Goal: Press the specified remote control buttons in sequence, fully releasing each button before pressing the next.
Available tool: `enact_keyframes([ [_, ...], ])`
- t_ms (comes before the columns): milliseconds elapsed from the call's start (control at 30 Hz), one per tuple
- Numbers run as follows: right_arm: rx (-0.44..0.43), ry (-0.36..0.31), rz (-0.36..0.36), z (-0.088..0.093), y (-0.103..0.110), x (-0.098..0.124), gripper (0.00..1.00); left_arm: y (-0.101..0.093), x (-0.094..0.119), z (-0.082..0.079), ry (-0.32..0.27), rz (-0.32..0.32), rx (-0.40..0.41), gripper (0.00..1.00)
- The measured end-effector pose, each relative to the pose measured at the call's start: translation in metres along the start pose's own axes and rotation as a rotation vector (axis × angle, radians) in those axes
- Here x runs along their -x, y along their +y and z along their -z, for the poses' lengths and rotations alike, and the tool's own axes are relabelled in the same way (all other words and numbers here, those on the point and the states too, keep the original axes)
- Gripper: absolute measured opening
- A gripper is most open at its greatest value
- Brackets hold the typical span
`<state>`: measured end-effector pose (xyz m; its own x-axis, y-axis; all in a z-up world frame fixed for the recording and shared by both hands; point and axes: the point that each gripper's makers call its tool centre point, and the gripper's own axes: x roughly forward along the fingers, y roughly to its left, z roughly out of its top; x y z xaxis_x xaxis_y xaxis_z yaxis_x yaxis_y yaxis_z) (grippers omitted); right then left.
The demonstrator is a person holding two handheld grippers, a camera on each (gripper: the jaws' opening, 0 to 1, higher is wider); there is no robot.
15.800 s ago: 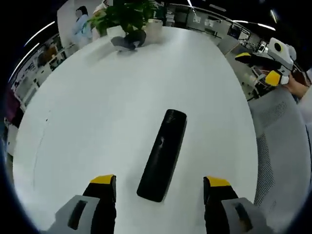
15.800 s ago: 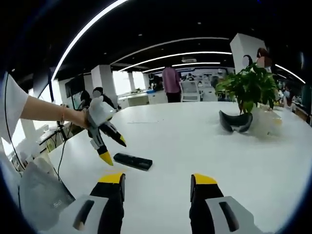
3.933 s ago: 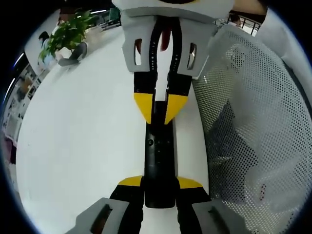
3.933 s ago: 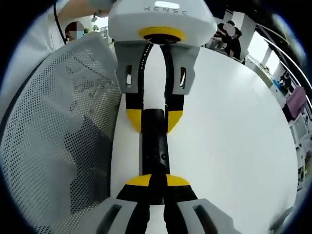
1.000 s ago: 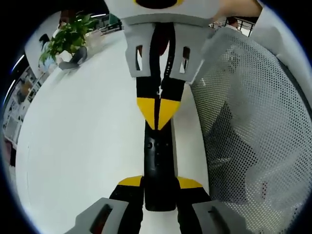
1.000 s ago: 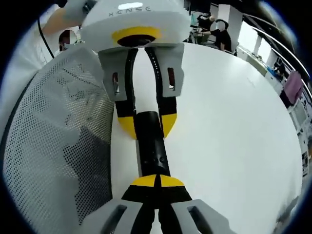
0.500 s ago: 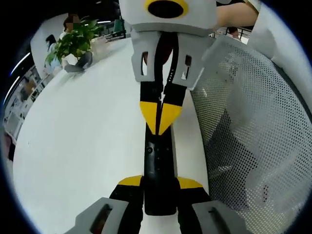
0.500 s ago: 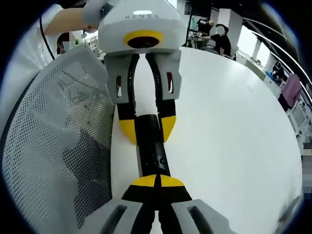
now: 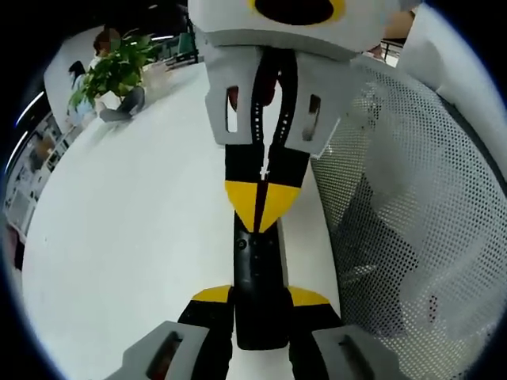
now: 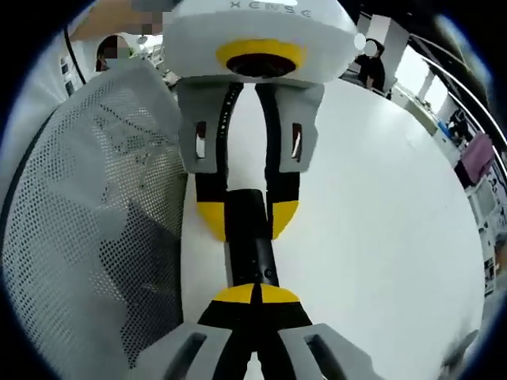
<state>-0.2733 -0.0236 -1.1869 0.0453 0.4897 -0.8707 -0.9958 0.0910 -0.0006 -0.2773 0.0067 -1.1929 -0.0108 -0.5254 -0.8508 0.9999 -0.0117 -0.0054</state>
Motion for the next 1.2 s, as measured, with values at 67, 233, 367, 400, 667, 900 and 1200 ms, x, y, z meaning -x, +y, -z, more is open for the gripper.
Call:
enact_keyframes([
  [67, -0.033, -0.002, -0.010, -0.001, 0.000, 0.000, 0.00, -0.001, 0.000, 0.000, -0.001, 0.004, -0.008, 0.25],
  [233, -0.011, 0.007, 0.002, -0.002, 0.004, 0.001, 0.00, -0.001, 0.000, 0.001, -0.001, 0.005, -0.007, 0.25],
  [367, -0.077, -0.040, 0.016, -0.001, 0.004, 0.002, 0.00, -0.002, 0.000, 0.001, -0.005, 0.004, -0.004, 0.25],
  [400, -0.076, -0.044, 0.019, -0.001, 0.005, 0.003, 0.00, -0.002, 0.000, 0.001, -0.006, 0.004, -0.005, 0.25],
  [667, -0.102, -0.106, 0.019, -0.002, 0.003, 0.002, 0.00, -0.002, 0.001, 0.001, -0.018, 0.009, -0.012, 0.25],
  [900, -0.020, -0.074, 0.012, 0.001, 0.010, 0.003, 0.00, -0.003, 0.001, 0.000, -0.035, 0.014, -0.017, 0.24],
  [1200, 0.006, -0.076, -0.009, -0.009, 0.017, -0.005, 0.00, -0.003, 0.001, -0.001, -0.018, 0.024, -0.030, 0.25],
])
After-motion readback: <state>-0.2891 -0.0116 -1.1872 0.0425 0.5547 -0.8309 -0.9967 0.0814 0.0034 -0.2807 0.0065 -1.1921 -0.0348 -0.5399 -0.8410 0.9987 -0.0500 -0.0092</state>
